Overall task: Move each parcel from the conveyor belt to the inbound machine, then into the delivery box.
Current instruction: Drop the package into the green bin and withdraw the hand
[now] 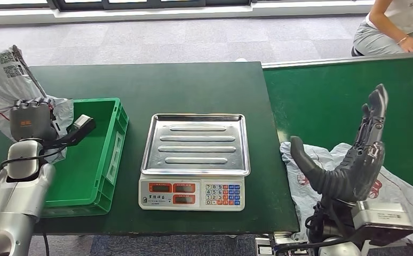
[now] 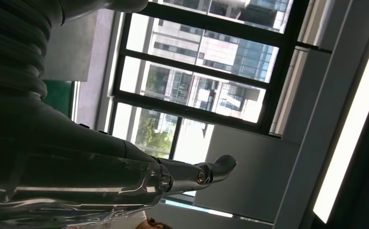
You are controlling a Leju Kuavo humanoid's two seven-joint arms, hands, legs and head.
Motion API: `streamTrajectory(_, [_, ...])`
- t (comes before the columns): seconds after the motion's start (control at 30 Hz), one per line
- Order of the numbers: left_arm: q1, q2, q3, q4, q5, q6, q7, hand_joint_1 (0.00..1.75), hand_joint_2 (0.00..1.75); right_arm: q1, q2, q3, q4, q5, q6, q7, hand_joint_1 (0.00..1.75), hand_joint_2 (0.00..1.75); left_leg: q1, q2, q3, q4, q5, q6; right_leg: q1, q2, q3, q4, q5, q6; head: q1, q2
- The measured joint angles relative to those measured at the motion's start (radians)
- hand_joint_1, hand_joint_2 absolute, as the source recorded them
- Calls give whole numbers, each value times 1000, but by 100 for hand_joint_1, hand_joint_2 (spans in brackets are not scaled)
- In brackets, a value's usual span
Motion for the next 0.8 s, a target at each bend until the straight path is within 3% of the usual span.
streamTrajectory(0.4, [107,-46,0,-130,8,-114,-37,175,175,0,0,0,-2,-8,22,-15,0,175,0,0,0,0,-1,0,0,0,-1,0,0,0,0,0])
streamTrajectory(0.53, [129,-49,0,-136,25,-139,-42,0,175,-3,0,0,-1,-4,35,-16,0,175,0,0,-1,0,-1,0,0,0,-1,0,0,0,0,0])
streamTrajectory(0.67, [141,-44,0,-117,34,-134,-23,0,0,-3,3,-1,-2,-1,50,-20,0,175,0,0,-1,0,-1,0,0,0,-1,0,0,0,0,0])
streamTrajectory(0.8, [140,-34,9,-89,55,-118,-19,0,0,-5,6,-2,-2,-2,62,-18,0,175,0,0,-1,0,0,0,0,0,-1,0,0,0,0,0])
